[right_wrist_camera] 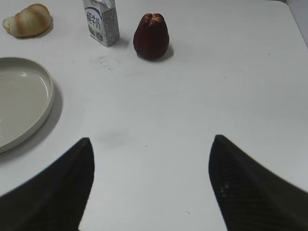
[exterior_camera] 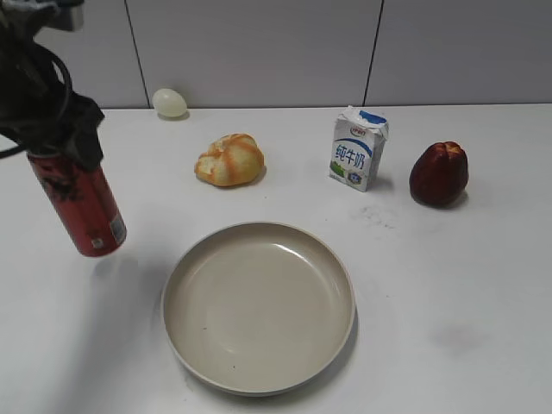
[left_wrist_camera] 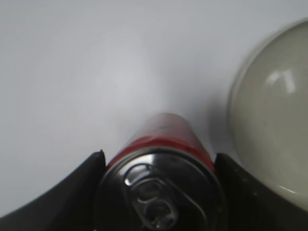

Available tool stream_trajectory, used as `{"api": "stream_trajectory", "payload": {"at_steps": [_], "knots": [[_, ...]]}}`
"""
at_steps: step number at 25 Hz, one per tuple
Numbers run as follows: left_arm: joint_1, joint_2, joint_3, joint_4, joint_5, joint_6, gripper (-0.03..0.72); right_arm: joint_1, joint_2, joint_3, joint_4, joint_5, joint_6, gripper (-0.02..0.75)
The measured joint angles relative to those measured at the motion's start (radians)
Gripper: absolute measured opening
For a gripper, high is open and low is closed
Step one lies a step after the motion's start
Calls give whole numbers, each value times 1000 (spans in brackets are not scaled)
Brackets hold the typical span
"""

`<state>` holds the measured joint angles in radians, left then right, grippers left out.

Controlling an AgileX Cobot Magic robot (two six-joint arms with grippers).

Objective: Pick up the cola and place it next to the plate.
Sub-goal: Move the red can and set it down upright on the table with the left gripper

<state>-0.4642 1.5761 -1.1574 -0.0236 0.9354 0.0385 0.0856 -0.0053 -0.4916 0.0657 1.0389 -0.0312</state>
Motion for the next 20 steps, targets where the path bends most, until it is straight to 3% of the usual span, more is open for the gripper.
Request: {"api": "stream_trajectory", "payload": {"at_steps": [9, 18, 20], "knots": [[-46, -4, 129, 24, -136, -11, 506, 0, 0, 0, 0, 0, 0, 594], [-59, -17, 156, 31, -184, -12, 506, 0, 0, 0, 0, 0, 0, 594], [-63, -25, 159, 24, -185, -12, 540, 0, 0, 0, 0, 0, 0, 594]]}}
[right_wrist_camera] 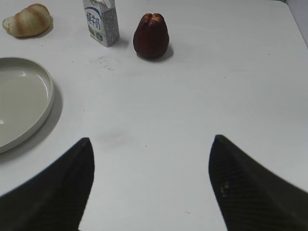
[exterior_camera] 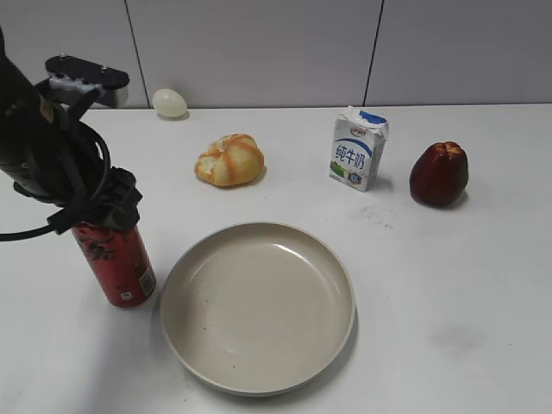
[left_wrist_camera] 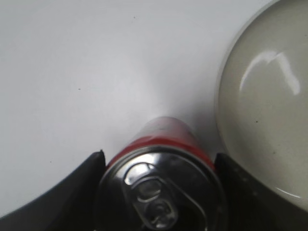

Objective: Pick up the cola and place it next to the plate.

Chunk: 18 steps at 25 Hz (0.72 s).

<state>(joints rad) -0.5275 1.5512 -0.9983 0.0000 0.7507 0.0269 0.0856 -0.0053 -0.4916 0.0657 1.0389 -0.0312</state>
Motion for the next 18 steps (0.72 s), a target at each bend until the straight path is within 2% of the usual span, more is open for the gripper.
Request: {"api": "stream_trajectory", "payload": {"at_steps": [2, 4, 8, 10, 13, 18], "knots": [[-3, -15, 1, 0, -2, 0, 629, 0, 0, 0, 0, 0, 0, 594], [-3, -51, 2, 0, -2, 0, 667, 0, 0, 0, 0, 0, 0, 594], [5, -161, 5, 0, -1, -1, 662, 0, 0, 0, 0, 0, 0, 594], [36, -218, 5, 0, -1, -1, 657, 0, 0, 0, 0, 0, 0, 594], [144, -289, 5, 0, 6, -1, 648, 0, 0, 0, 0, 0, 0, 594], [400, -353, 5, 13, 111, 45, 630, 0, 0, 0, 0, 0, 0, 594]]}}
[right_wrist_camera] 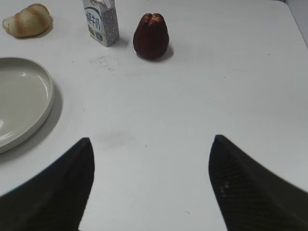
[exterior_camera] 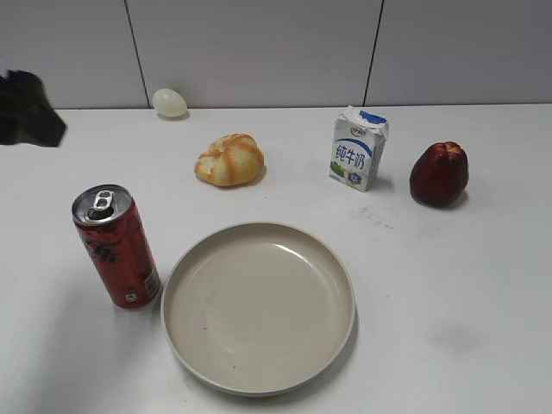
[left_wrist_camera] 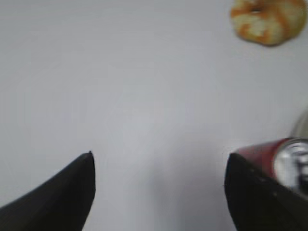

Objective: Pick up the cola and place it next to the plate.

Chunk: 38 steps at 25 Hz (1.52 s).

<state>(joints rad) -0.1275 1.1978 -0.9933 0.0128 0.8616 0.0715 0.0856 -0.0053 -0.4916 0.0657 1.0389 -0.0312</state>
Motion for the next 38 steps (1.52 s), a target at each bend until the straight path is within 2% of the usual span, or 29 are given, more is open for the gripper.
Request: {"api": "stream_trajectory", "payload": {"at_steps": [3, 5, 10, 20, 24, 30, 38], "knots": [[91, -43, 0, 5, 53, 16, 614, 0, 0, 0, 0, 0, 0, 594], [112, -78, 0, 5, 73, 19, 606, 0, 0, 0, 0, 0, 0, 594], [108, -237, 32, 2, 107, 20, 592, 0, 0, 0, 0, 0, 0, 594], [107, -770, 352, -39, 109, 22, 590, 0, 0, 0, 0, 0, 0, 594], [107, -936, 444, -49, 113, 23, 590, 0, 0, 0, 0, 0, 0, 594], [107, -1083, 459, -63, 120, 23, 590, 0, 0, 0, 0, 0, 0, 594], [107, -1158, 489, -74, 177, 23, 590, 0, 0, 0, 0, 0, 0, 594]]}}
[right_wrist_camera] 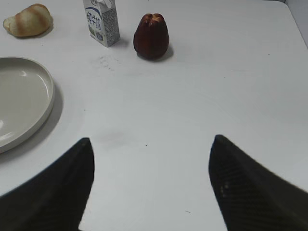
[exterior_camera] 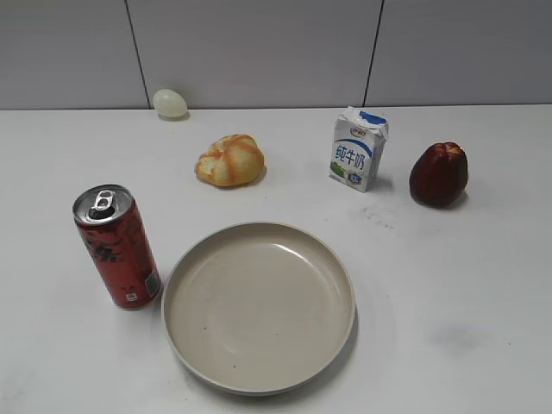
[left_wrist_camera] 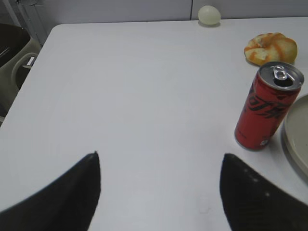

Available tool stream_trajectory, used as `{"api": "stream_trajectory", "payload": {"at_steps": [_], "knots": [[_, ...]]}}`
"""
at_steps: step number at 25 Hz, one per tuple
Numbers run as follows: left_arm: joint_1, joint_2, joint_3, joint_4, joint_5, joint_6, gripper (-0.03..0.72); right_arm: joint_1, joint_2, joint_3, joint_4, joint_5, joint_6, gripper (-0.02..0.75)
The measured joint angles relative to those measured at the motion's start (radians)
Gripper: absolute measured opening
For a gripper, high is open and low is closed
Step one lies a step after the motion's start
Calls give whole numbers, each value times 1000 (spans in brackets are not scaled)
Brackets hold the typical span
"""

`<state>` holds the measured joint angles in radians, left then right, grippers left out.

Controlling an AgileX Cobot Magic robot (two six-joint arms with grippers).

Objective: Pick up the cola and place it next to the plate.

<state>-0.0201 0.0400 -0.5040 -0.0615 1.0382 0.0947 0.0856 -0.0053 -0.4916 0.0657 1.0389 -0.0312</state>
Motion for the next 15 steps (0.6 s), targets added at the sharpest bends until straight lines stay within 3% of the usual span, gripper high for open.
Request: {"api": "stream_trajectory", "payload": {"at_steps": [15], "knots": [[0, 0, 0, 0, 2, 0, 590, 0, 0, 0, 0, 0, 0, 594]]}}
